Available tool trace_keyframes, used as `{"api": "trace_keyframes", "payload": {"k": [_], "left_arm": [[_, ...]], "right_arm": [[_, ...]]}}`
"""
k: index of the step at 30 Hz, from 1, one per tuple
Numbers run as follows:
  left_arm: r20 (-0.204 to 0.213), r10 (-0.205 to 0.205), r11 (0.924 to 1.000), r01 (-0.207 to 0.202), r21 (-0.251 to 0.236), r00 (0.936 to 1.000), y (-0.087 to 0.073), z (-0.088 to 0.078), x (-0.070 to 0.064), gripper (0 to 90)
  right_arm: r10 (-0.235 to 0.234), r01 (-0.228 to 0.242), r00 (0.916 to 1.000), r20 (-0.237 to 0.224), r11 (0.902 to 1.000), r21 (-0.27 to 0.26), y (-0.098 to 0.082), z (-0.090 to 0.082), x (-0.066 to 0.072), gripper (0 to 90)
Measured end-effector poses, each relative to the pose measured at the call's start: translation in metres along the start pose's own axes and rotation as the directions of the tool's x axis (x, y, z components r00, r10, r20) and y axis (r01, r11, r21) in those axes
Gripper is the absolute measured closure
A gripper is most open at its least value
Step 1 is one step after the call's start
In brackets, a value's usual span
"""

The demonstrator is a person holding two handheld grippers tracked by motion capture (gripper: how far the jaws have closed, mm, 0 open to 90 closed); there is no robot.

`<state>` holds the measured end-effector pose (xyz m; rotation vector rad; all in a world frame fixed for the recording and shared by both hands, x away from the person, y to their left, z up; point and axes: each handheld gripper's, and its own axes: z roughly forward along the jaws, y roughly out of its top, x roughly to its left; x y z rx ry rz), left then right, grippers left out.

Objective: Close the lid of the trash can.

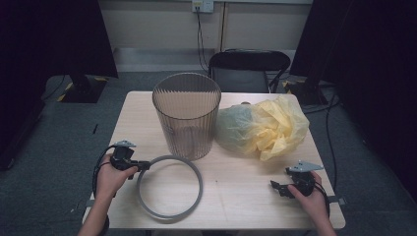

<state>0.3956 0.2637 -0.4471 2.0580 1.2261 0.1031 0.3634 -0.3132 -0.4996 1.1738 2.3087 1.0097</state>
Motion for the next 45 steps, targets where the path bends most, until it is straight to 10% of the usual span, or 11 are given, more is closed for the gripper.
{"api": "trace_keyframes", "payload": {"k": [45], "left_arm": [[0.111, -0.024, 0.9997, 0.024, 0.000, 0.9936, 0.044, -0.046, -0.017, 84.0]], "right_arm": [[0.000, 0.000, 1.0000, 0.000, 1.0000, 0.000, 0.000, 0.000, 0.000, 14.1]]}}
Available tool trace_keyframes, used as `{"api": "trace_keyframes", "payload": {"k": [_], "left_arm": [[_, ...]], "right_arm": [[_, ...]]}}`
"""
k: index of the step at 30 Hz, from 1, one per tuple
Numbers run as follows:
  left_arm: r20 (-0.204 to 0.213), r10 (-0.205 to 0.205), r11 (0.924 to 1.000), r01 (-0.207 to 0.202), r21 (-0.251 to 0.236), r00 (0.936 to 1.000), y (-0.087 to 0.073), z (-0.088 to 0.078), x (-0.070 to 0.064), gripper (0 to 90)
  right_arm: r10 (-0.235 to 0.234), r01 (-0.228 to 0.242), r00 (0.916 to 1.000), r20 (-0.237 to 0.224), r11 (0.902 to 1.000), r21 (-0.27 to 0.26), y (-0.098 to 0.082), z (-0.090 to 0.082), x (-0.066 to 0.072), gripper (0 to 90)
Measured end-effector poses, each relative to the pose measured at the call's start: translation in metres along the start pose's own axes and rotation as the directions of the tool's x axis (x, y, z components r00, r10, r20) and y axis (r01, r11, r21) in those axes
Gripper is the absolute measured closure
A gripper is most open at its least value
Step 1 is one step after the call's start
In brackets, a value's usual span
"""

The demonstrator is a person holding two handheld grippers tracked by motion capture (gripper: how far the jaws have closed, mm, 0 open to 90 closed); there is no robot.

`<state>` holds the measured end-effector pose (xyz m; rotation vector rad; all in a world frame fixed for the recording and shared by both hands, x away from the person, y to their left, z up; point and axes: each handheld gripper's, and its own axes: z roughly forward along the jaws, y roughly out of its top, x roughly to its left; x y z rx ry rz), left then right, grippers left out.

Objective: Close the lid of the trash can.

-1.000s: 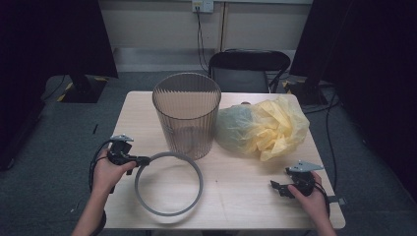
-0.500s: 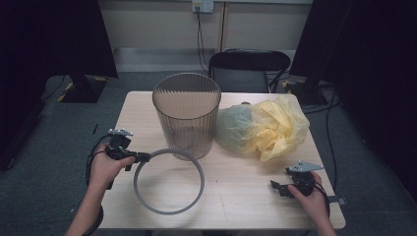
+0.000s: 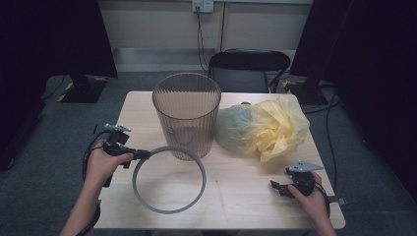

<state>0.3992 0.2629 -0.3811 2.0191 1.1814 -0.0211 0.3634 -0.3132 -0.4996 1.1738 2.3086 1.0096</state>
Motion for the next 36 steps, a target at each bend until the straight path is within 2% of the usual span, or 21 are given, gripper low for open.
{"api": "trace_keyframes", "payload": {"k": [3, 11, 22, 24, 36], "left_arm": [[0.006, -0.003, 1.0000, 0.003, -0.005, 1.0000, 0.003, -0.004, -0.002, 84.0], [-0.008, -0.004, 1.0000, 0.004, -0.003, 1.0000, 0.011, -0.014, -0.004, 84.0], [-0.001, -0.009, 1.0000, 0.009, 0.004, 1.0000, 0.014, -0.013, -0.007, 84.1], [0.016, -0.009, 0.9999, 0.008, 0.014, 0.9998, 0.014, -0.012, -0.007, 84.1], [0.036, -0.002, 1.0000, 0.002, -0.005, 0.9994, 0.017, -0.022, -0.013, 84.1]], "right_arm": [[0.000, 0.000, 1.0000, 0.000, 1.0000, 0.000, 0.000, 0.000, 0.000, 14.1], [0.000, 0.000, 1.0000, 0.000, 1.0000, 0.000, 0.000, 0.000, 0.000, 14.1], [0.000, 0.000, 1.0000, 0.000, 1.0000, 0.000, 0.000, 0.000, 0.000, 14.1], [0.000, 0.000, 1.0000, 0.000, 1.0000, 0.000, 0.000, 0.000, 0.000, 14.1], [0.000, 0.000, 1.0000, 0.000, 1.0000, 0.000, 0.000, 0.000, 0.000, 14.1]]}}
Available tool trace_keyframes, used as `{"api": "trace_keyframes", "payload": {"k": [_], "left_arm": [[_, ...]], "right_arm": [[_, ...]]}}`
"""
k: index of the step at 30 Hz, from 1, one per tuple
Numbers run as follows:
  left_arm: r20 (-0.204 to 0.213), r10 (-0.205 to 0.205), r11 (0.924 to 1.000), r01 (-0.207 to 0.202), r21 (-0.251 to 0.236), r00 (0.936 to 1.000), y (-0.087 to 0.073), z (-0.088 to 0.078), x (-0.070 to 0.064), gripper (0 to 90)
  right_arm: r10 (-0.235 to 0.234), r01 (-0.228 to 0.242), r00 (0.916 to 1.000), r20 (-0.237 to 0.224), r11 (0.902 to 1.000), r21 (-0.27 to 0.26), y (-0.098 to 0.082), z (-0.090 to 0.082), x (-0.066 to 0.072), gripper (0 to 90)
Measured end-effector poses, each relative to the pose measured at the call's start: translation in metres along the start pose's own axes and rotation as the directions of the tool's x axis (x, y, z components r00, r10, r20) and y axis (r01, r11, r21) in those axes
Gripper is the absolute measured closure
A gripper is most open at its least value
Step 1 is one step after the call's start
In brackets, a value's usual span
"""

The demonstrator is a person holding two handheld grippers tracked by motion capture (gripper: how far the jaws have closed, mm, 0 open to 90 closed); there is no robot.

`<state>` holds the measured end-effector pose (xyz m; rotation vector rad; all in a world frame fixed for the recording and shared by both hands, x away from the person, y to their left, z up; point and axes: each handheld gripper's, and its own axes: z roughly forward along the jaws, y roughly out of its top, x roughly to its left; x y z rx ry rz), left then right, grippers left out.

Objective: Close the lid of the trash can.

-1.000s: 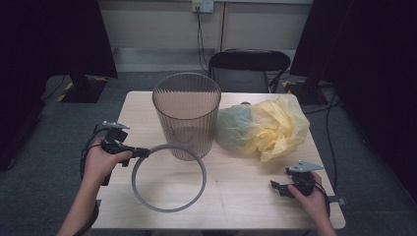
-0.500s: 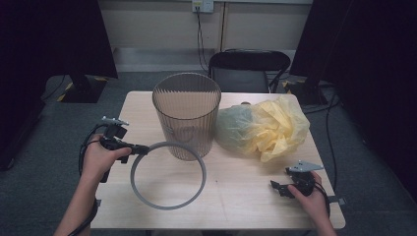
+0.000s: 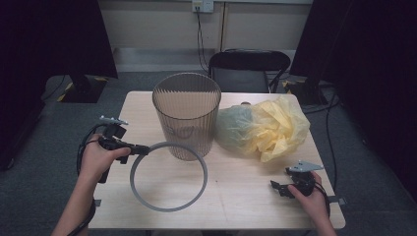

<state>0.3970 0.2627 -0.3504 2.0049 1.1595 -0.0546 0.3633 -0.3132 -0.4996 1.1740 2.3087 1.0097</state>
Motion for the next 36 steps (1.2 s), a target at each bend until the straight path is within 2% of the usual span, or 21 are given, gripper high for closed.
{"api": "trace_keyframes", "payload": {"k": [2, 12, 36], "left_arm": [[0.017, 0.000, 1.0000, 0.000, -0.003, 0.9999, 0.001, -0.002, -0.002, 84.1], [0.027, 0.027, 0.9995, -0.026, -0.017, 0.9993, 0.015, -0.017, -0.016, 84.1], [0.042, 0.066, 0.9967, -0.063, -0.050, 0.9970, 0.041, -0.047, -0.037, 84.0]], "right_arm": [[0.000, 0.000, 1.0000, 0.000, 1.0000, 0.000, 0.000, 0.000, 0.000, 14.1], [0.000, 0.000, 1.0000, 0.000, 1.0000, 0.000, 0.000, 0.000, 0.000, 14.1], [0.000, 0.000, 1.0000, 0.000, 1.0000, 0.000, 0.000, 0.000, 0.000, 14.1]]}}
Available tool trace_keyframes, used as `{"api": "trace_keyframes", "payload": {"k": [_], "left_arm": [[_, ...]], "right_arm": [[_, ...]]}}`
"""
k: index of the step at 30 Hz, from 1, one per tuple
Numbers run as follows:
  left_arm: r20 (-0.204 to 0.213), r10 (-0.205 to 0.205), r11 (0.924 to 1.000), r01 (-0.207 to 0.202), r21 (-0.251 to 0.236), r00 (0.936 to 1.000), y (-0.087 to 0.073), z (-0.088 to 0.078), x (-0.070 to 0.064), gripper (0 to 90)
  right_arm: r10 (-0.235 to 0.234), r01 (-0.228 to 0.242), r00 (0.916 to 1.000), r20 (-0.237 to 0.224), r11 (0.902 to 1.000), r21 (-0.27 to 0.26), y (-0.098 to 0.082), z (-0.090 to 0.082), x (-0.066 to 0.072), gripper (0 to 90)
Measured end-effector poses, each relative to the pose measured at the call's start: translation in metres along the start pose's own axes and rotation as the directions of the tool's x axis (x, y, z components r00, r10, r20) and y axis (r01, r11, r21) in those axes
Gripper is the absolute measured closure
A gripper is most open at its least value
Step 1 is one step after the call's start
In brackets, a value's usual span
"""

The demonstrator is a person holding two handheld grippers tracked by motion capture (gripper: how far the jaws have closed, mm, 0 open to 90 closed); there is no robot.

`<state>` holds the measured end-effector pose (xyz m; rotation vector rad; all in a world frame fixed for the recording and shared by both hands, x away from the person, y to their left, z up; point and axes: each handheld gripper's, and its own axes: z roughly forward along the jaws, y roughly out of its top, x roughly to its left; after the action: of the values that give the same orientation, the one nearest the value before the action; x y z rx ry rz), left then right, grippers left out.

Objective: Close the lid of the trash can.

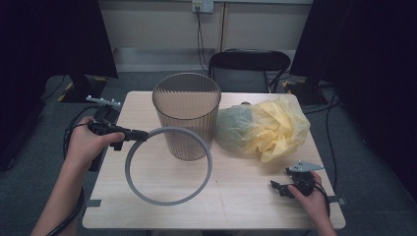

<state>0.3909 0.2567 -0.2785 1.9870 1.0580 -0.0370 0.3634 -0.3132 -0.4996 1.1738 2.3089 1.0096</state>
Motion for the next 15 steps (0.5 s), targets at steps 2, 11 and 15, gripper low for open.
{"api": "trace_keyframes", "payload": {"k": [2, 11, 15], "left_arm": [[0.006, 0.001, 1.0000, -0.001, -0.001, 1.0000, 0.004, -0.002, -0.002, 84.1], [0.009, 0.008, 0.9999, -0.008, -0.011, 0.9999, 0.021, -0.011, -0.011, 84.0], [0.000, 0.010, 0.9999, -0.010, -0.003, 1.0000, 0.027, -0.011, -0.014, 84.0]], "right_arm": [[0.000, 0.000, 1.0000, 0.000, 1.0000, 0.000, 0.000, 0.000, 0.000, 14.1], [0.000, 0.000, 1.0000, 0.001, 1.0000, -0.002, 0.000, 0.000, 0.000, 14.1], [0.000, 0.000, 1.0000, 0.000, 1.0000, -0.001, 0.000, 0.000, 0.000, 14.0]]}}
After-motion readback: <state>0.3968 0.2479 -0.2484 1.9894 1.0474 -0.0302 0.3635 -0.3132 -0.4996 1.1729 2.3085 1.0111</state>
